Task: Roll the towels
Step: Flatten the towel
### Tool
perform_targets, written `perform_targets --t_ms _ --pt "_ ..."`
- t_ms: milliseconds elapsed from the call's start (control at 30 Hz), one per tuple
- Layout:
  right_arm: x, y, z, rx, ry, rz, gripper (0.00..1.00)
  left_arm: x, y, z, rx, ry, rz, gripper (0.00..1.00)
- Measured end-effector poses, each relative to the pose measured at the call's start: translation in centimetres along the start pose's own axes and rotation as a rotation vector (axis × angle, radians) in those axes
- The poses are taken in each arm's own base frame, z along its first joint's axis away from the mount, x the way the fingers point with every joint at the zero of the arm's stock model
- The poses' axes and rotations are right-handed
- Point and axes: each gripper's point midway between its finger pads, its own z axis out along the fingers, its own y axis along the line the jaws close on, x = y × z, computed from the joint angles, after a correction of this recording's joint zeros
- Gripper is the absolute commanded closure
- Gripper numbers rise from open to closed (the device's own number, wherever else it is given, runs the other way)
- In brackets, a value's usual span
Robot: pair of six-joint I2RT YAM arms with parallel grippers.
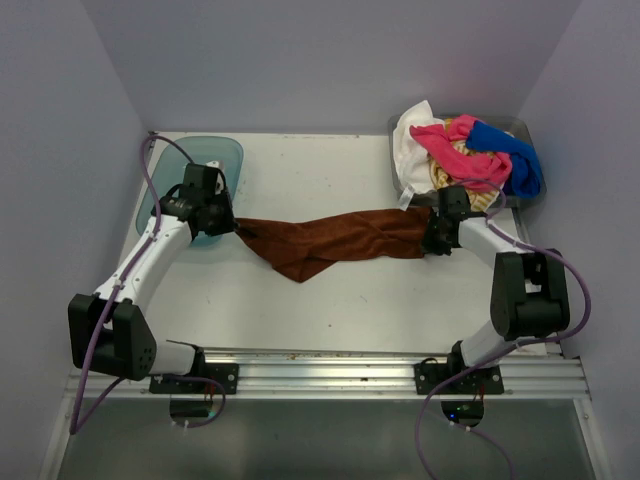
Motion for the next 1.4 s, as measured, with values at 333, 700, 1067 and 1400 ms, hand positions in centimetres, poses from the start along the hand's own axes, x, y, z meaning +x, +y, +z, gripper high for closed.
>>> perform_targets --t_ms 333,700,1067,1400 --pt "-4.0 1.9 -4.9 -0.053 -0.104 0.063 1.00 -2.9 0.7 2.2 -0.036 0.008 -0.039 1.00" --pt "-22.3 7.1 -25.5 -0.310 -0.658 0.162 1.00 -20.2 -6.9 -6.3 0.219 -0.377 -0.020 1.00" --pt "-15.1 2.3 -27.9 -0.241 -0.679 0.204 1.00 -15.6 -4.7 -11.3 0.301 -0.421 -0.025 1.00" --pt "0.2 -4.3 -15.1 -0.003 -0.250 0.227 1.00 1.5 0.0 -2.1 0.243 -0.015 -0.101 1.00"
